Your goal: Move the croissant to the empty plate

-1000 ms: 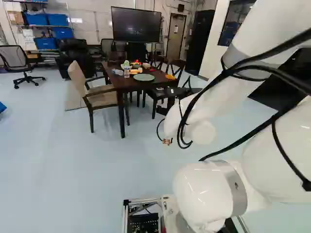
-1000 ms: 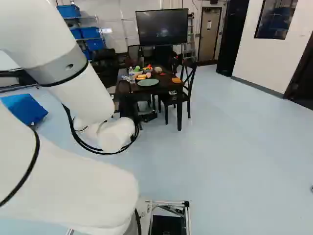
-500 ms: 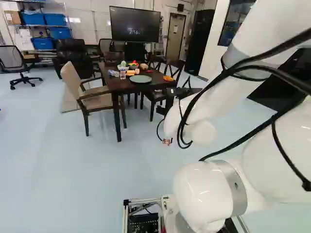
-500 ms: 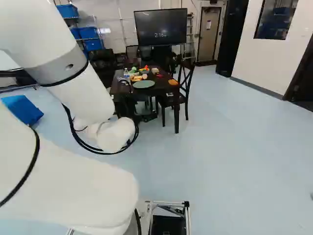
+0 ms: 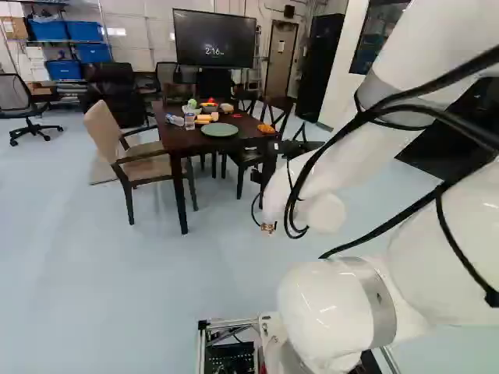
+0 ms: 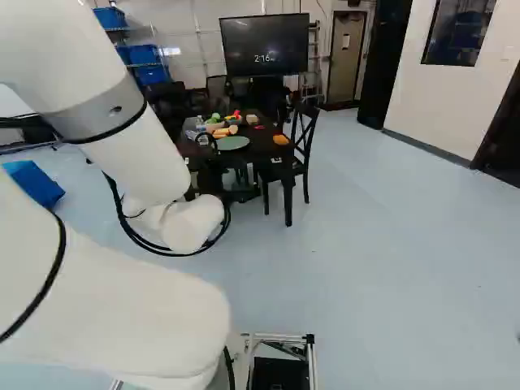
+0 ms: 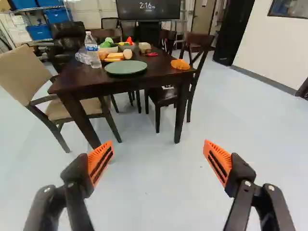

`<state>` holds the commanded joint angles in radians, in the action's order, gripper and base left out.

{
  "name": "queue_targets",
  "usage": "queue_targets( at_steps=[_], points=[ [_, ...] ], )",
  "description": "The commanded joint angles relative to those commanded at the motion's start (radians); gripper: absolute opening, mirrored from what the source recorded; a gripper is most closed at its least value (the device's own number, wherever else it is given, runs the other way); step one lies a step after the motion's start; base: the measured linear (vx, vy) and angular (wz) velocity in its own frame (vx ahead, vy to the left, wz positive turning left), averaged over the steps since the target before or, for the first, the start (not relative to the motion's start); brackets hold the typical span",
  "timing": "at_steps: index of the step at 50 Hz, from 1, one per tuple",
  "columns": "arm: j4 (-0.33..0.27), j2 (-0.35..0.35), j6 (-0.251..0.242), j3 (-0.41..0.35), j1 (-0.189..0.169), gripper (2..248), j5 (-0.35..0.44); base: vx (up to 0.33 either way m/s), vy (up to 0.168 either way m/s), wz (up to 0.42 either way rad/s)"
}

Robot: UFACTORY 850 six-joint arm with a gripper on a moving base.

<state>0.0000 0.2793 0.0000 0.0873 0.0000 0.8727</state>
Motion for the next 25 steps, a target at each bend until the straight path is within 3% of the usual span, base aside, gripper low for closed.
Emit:
queue_targets(
  at_steps=[25],
  points=[
    [0.0,0.0,0.0,0.0,0.0,247,0.0,0.121,-0.095,0.004]
  ],
)
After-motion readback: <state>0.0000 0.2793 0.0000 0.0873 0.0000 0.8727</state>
